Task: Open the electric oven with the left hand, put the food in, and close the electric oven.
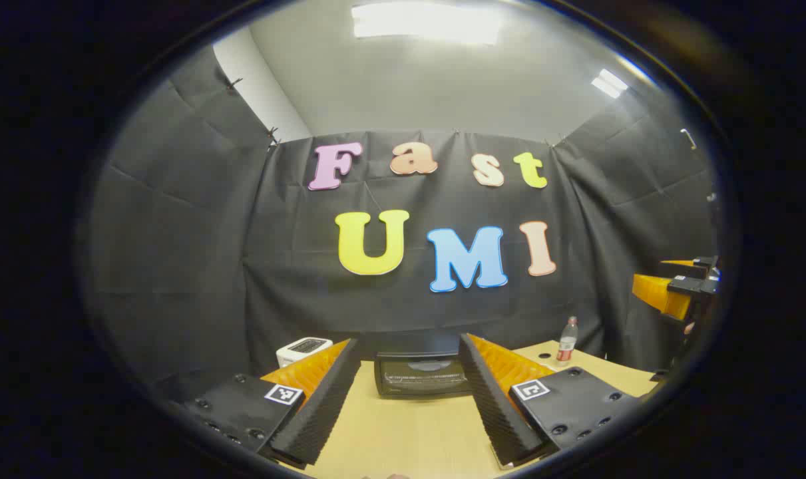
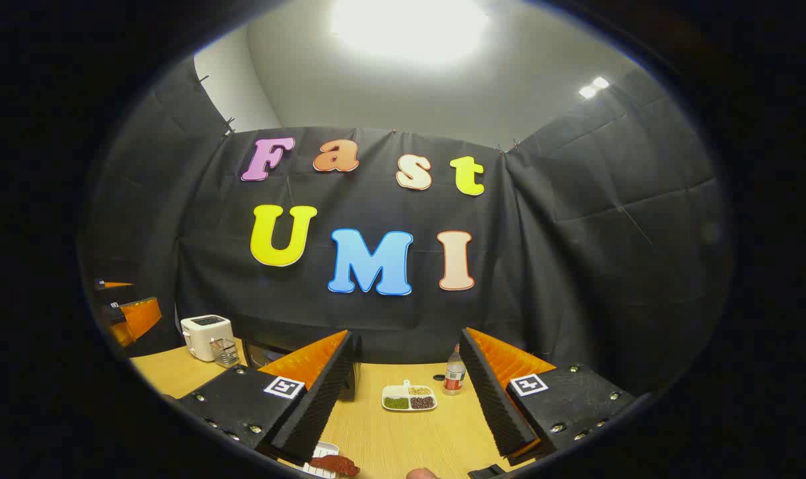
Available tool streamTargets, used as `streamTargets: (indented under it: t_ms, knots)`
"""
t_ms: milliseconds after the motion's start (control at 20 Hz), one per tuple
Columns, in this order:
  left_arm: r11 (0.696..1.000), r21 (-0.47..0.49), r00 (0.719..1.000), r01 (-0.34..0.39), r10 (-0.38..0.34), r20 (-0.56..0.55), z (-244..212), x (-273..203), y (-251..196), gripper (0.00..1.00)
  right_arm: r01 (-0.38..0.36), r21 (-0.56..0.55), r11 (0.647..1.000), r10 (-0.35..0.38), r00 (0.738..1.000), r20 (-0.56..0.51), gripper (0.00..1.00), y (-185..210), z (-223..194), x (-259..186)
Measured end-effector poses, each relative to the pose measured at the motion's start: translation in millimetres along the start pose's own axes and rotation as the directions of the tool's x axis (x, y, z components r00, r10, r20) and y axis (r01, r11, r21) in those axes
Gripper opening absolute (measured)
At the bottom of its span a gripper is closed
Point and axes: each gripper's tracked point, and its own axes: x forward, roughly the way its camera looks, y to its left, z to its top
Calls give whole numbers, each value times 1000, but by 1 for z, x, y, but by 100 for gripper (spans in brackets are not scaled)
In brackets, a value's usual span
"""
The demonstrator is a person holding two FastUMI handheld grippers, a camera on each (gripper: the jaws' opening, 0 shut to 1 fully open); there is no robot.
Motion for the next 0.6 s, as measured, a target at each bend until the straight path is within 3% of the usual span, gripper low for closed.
streamTargets:
  t_ms: [300, 500, 600]
  knots:
    - [1000, 20, 1000, -14, 14, 7, 2, 2, -10, 100, -9, -12, 1000, 9, 1000, -11, 96, -8, -10, 4]
    - [1000, 14, 1000, -24, 24, 8, 1, 0, -19, 94, -25, 10, 1000, 25, 1000, -17, 96, -15, -16, 9]
    - [1000, 9, 1000, -28, 28, 6, 1, 0, -25, 100, -33, 13, 999, 33, 999, -16, 96, -18, -18, 12]
